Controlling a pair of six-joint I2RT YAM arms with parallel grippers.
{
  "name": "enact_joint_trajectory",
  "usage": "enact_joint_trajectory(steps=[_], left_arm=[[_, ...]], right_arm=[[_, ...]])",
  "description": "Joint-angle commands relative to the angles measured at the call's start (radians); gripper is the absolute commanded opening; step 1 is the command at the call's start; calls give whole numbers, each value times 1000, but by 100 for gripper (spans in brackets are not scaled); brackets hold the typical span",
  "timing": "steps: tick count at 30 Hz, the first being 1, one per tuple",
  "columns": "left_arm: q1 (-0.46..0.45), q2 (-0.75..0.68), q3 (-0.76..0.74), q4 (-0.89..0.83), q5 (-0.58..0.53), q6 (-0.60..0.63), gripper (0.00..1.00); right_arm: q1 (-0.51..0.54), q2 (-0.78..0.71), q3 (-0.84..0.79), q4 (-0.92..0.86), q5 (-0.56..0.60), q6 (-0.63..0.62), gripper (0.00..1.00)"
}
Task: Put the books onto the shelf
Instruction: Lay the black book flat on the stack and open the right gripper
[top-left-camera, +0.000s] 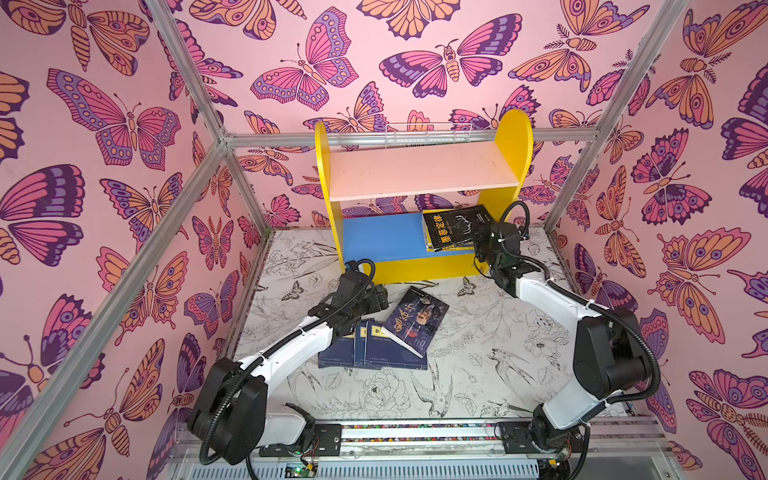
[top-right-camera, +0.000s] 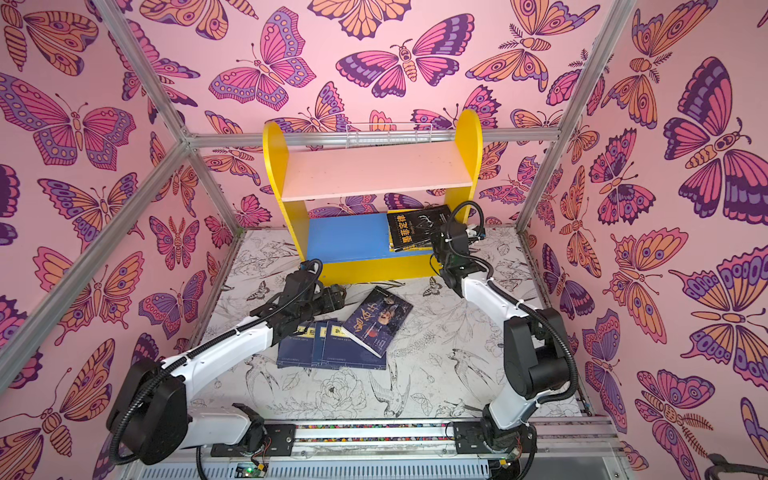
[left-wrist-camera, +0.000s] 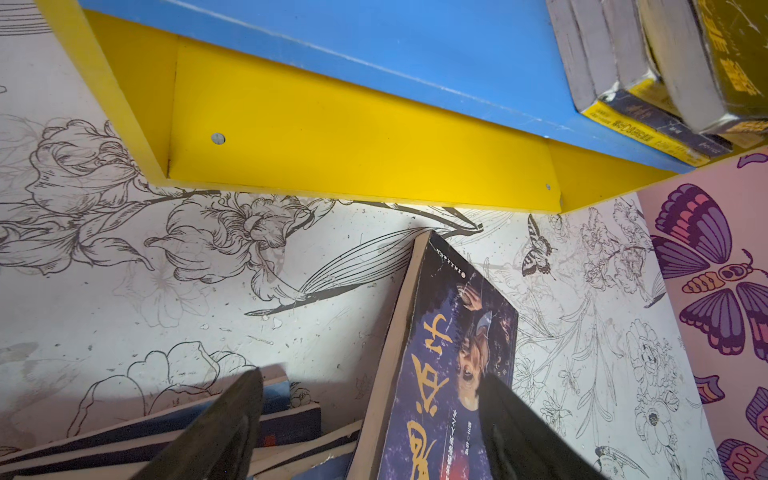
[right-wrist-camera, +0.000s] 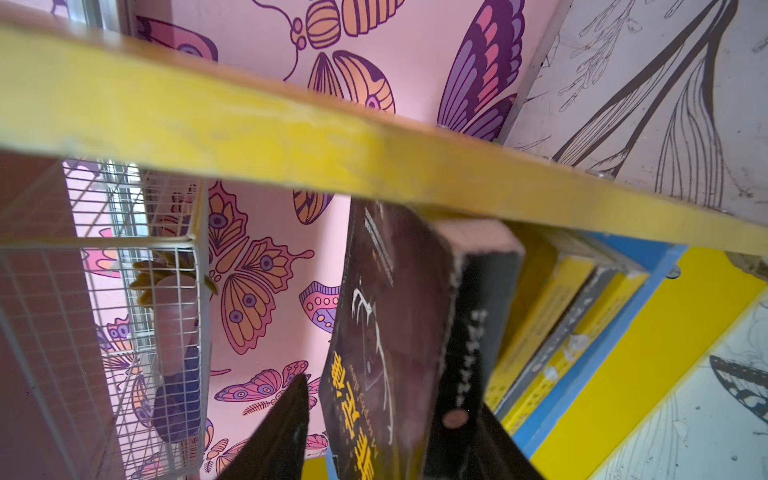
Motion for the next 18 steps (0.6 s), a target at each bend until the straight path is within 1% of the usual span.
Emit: enact_joint_trajectory(steps=[1, 5, 12, 15, 18], left_arm=[[-5, 13, -10, -14, 4, 3, 83], [-5, 20, -8, -16, 7, 2, 83], [-5, 25, -11, -15, 5, -1, 83], [-5, 23, -9, -15, 5, 0, 83], [-5, 24, -10, -15, 3, -4, 83]], right_arm=[[-7, -34, 81, -180, -21, 1, 54], [-8, -22, 84, -205, -69, -2, 55], [-9, -14, 71, -238, -85, 0, 56], [-8, -23, 72, -240, -92, -32, 57], [-10, -42, 77, -285, -91, -76, 59]])
